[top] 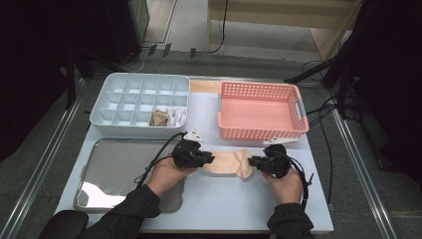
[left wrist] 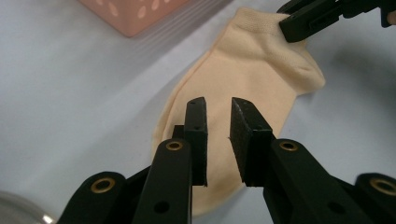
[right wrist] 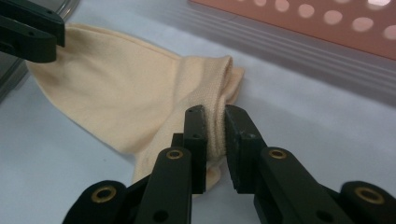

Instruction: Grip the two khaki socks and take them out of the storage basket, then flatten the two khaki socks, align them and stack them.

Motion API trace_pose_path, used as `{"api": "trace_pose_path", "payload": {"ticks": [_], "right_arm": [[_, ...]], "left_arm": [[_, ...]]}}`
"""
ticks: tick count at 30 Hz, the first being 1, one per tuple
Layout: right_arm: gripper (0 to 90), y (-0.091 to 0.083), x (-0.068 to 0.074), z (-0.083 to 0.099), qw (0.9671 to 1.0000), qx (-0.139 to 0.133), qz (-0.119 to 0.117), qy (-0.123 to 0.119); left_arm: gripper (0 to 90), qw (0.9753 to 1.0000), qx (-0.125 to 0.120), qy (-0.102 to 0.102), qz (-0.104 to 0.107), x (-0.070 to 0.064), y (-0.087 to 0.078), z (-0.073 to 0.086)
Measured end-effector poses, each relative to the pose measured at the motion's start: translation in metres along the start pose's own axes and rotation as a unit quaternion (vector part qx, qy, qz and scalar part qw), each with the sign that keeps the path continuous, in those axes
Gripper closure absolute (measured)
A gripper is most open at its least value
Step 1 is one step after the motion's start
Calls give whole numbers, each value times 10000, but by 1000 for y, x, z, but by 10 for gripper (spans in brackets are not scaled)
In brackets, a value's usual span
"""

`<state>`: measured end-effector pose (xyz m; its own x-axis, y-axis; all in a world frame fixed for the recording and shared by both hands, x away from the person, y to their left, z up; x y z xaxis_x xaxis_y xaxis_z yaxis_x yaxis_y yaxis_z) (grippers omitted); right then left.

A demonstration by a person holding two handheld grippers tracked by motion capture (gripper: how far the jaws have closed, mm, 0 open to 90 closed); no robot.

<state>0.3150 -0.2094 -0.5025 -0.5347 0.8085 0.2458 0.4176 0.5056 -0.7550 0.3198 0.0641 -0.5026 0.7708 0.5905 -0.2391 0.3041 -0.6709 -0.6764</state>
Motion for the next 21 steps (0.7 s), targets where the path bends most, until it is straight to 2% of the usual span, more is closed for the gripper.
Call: {"api": "trace_pose_path", "payload": {"ticks": [5,8,9,11,17,21], "right_arm": [[809,-3,2,-1,10000,-44,-35,-43],[809,-6,5,-2,9999,-83,-55,-62],[809,-7,6,-3,9999,-108,-65,-75],[809,-10,9,-4,9998,-127,-87,-98],[808,-14,18,-9,9996,-175,-149,-179],[808,-18,22,-12,9992,-242,-244,-206]], "left_arm": [[762,10000,-30,37,15,-4,7,-4],[758,9999,27,123,-8,-7,12,-5],[757,10000,44,89,-11,-7,16,-5],[756,9998,110,159,-80,-7,20,-5],[749,9994,249,187,-151,-5,34,-1],[748,9996,190,145,-137,-3,36,0]]}}
Point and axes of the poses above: each handheld gripper's, and its own axes: y roughly forward along the jaws, z roughly out of its underside, x roughly to its left, the point moved 1 cm from there along y, roughly forward along the jaws
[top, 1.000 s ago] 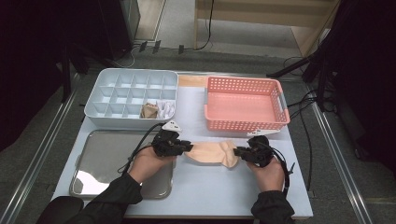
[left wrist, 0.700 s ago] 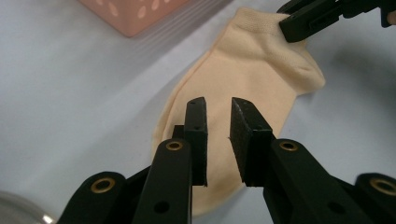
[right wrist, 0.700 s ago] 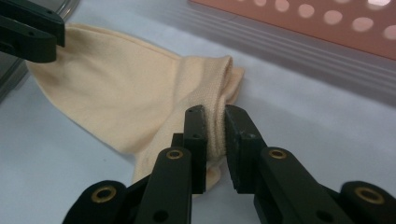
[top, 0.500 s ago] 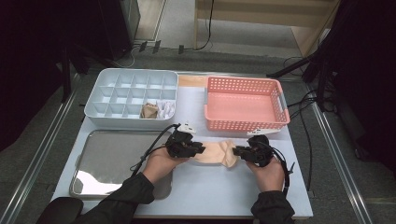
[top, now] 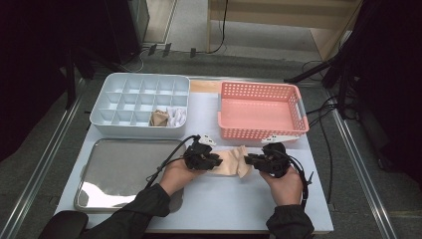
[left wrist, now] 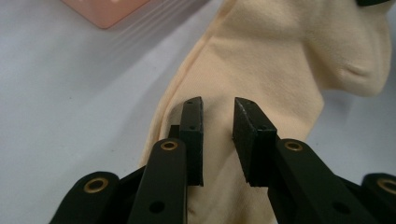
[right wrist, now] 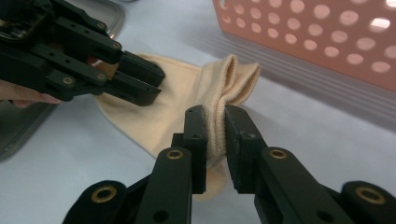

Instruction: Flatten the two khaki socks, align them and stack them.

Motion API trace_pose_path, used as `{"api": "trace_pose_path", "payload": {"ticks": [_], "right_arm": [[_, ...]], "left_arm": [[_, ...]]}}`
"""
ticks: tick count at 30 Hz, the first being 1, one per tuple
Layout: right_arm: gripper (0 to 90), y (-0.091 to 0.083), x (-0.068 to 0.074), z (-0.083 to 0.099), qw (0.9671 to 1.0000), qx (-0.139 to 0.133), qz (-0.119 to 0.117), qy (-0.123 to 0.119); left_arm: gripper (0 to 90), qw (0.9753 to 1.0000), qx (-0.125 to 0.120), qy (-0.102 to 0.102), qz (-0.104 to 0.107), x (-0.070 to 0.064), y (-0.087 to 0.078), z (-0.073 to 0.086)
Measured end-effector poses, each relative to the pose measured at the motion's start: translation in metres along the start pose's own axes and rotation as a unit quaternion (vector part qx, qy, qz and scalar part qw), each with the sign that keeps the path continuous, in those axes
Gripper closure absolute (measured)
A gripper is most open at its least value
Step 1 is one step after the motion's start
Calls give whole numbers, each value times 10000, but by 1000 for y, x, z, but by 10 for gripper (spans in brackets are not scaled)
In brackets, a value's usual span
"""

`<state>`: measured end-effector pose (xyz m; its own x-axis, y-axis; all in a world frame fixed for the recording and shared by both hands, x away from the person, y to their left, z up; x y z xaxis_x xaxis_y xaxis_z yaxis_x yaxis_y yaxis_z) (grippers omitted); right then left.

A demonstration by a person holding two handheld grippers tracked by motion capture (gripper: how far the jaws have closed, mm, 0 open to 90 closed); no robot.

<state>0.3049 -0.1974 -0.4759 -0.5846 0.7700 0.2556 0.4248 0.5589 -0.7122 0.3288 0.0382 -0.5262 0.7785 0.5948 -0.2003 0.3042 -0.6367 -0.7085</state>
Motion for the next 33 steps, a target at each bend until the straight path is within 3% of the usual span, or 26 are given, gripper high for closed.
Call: {"api": "trace_pose_path", "payload": {"ticks": [17,22,28,33], "right_arm": [[816,-16,26,-21,9992,-263,-225,-218],[817,-10,31,-24,9992,-169,-213,-306],[817,-4,35,-27,9993,-92,-171,-334],[816,1,37,-29,9992,-42,-184,-343]], "left_arm": [[755,9999,11,119,8,2,1,0],[753,10000,77,22,7,1,-1,-2],[753,9999,-85,16,104,-4,-6,-6],[743,9999,38,1,145,-3,1,-5]]}}
Point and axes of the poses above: each handheld gripper's, and its own axes: y roughly forward along the jaws, z roughly out of its underside, x roughly to its left, the point moved 1 cm from there along y, roughly forward along the jaws
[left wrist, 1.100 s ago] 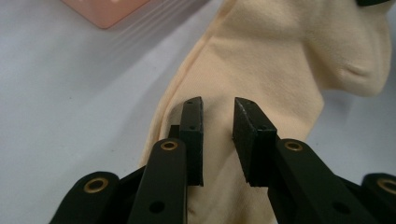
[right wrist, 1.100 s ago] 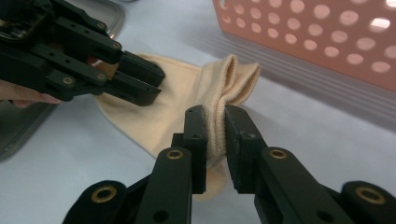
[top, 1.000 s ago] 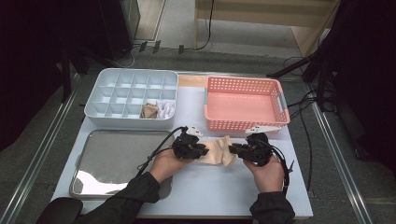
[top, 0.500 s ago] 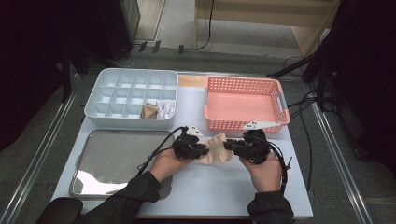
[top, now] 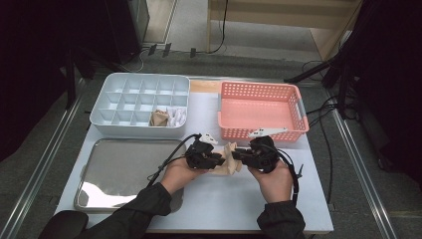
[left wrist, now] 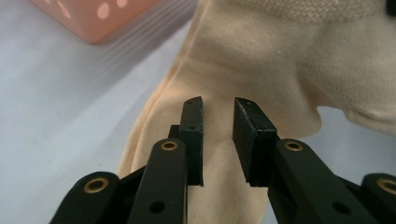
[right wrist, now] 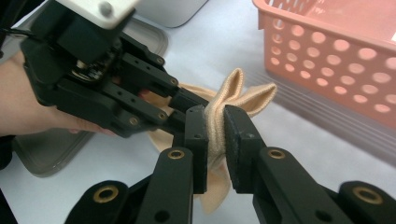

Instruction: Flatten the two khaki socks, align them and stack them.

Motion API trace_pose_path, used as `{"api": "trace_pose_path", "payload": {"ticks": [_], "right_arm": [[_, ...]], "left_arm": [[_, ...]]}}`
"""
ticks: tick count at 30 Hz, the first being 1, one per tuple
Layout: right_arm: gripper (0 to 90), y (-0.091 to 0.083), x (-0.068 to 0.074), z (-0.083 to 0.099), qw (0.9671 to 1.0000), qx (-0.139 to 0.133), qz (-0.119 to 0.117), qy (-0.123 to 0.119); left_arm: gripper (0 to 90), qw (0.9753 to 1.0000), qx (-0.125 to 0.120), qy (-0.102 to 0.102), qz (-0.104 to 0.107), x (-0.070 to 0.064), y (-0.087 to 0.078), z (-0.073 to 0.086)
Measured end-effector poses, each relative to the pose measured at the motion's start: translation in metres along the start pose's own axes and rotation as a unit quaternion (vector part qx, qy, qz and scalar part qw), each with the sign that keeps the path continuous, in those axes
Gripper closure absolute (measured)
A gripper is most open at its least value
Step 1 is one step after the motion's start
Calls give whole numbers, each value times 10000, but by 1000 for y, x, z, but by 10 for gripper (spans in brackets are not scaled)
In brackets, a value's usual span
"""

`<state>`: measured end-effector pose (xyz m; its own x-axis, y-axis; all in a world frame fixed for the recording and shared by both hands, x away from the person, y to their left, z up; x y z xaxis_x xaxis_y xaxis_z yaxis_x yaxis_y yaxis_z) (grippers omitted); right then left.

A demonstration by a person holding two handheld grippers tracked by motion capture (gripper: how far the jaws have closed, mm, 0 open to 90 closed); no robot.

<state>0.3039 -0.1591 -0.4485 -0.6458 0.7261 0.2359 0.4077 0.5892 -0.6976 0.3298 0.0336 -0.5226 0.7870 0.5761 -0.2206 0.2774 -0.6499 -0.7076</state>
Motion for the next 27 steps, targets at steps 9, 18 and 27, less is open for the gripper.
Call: {"api": "trace_pose_path", "payload": {"ticks": [9,18,27], "right_arm": [[815,9,5,-2,9999,98,-28,-27],[815,18,11,-5,9998,141,-104,-97],[814,30,14,-6,9995,233,-174,-145]], "left_arm": [[734,9999,-100,-60,-31,9,-19,-2],[715,9996,-232,-53,-176,19,-46,4],[702,9980,-461,-210,-390,30,-73,17]]}}
Point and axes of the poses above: each handheld gripper's, and its own axes: y roughly forward along the jaws, z roughly out of its underside, x roughly to its left, the point moved 1 cm from there along y, roughly forward along the jaws
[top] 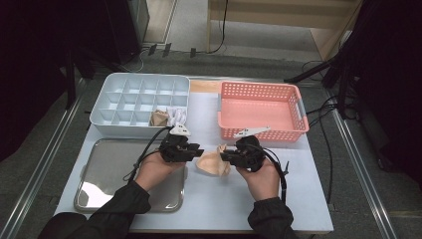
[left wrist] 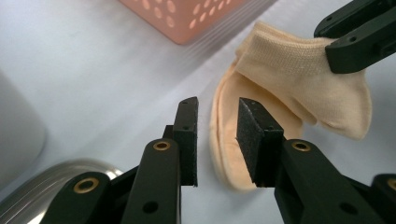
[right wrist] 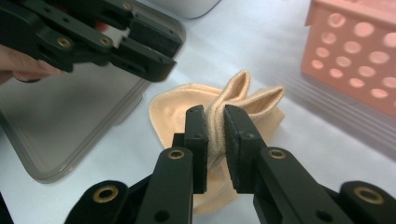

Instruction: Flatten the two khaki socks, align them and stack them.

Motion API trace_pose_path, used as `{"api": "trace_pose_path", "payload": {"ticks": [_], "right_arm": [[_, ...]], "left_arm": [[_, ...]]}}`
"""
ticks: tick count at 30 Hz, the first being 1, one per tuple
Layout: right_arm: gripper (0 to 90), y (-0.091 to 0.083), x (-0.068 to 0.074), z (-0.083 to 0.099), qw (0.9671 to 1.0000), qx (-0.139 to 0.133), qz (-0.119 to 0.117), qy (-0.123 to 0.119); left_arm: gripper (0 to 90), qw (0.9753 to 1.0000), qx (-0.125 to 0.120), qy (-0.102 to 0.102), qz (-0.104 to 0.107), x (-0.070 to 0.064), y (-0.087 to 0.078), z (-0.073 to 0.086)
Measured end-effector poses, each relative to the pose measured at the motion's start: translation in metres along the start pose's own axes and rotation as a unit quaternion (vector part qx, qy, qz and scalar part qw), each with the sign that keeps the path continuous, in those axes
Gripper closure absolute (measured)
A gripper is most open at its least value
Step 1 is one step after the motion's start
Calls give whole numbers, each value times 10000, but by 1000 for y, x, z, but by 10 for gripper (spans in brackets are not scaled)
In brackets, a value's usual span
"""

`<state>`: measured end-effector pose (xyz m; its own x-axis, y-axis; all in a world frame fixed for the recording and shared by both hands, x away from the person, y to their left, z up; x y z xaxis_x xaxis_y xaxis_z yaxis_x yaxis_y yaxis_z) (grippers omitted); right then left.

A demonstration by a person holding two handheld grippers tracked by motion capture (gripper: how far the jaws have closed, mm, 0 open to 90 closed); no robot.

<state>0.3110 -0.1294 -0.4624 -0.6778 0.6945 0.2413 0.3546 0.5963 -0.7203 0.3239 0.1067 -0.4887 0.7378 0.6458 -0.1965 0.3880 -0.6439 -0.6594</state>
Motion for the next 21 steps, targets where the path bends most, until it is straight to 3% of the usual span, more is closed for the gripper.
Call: {"api": "trace_pose_path", "payload": {"ticks": [21], "right_arm": [[802,39,2,-4,9993,228,-236,-182]], "left_arm": [[686,9993,-99,-301,-213,13,-20,21]]}}
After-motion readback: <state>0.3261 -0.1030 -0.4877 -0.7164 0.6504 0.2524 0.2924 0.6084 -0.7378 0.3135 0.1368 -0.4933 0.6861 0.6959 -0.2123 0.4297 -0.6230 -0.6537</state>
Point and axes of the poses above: each handheld gripper's, and its own axes: y roughly forward along the jaws, z roughly out of its underside, x roughly to its left, the point moved 1 cm from there along y, roughly forward along the jaws
